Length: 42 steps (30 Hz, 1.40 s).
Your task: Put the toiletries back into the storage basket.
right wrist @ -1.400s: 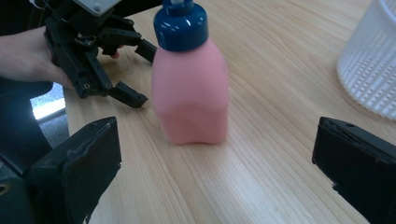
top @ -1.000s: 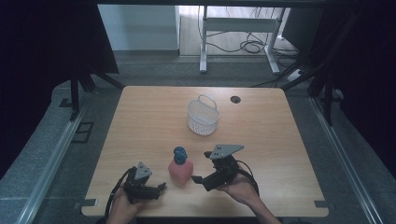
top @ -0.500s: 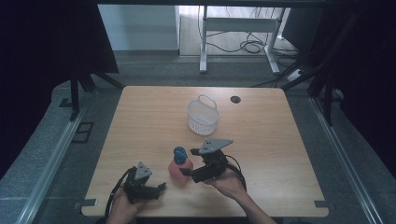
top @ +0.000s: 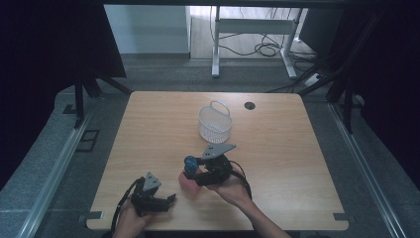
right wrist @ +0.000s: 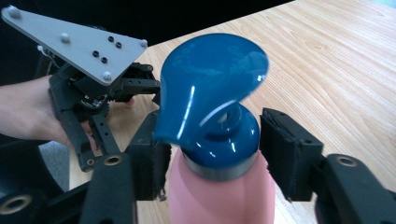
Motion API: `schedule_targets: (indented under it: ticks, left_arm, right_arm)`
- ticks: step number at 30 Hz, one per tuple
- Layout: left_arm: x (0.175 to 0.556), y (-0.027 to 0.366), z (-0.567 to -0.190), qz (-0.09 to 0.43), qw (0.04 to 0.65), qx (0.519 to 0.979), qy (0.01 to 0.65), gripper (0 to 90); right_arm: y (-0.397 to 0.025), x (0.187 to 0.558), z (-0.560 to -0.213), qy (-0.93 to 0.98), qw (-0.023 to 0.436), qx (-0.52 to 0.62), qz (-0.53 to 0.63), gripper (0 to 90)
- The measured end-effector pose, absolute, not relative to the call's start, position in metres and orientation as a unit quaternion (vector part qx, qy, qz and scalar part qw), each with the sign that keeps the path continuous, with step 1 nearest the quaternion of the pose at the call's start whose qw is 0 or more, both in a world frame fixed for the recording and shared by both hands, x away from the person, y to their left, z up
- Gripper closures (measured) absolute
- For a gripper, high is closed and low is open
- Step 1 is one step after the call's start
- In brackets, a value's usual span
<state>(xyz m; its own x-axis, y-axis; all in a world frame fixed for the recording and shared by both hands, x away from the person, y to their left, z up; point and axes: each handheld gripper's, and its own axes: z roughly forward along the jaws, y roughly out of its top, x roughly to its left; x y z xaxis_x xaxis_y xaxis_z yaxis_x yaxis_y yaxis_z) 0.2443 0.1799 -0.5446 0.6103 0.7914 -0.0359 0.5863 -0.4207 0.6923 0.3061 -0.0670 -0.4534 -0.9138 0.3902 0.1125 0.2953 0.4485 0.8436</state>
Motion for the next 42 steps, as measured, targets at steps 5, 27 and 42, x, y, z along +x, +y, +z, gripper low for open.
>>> schedule_targets:
  ticks: [5, 27, 42]
  left_arm:
    - [0.244, 0.180, -0.545, 0.150, 0.342, 0.830, 0.415, 11.4]
    - [0.244, 0.180, -0.544, 0.150, 0.341, 0.830, 0.415, 11.4]
    - [0.244, 0.180, -0.545, 0.150, 0.341, 0.830, 0.414, 11.4]
  right_arm:
    - [-0.063, 0.307, -0.453, 0.854, 0.064, 0.202, 0.474, 49.4]
    - [-0.064, 0.306, -0.432, 0.859, 0.073, 0.196, 0.468, 52.7]
    - [-0.079, 0.321, -0.403, 0.850, 0.087, 0.203, 0.478, 52.7]
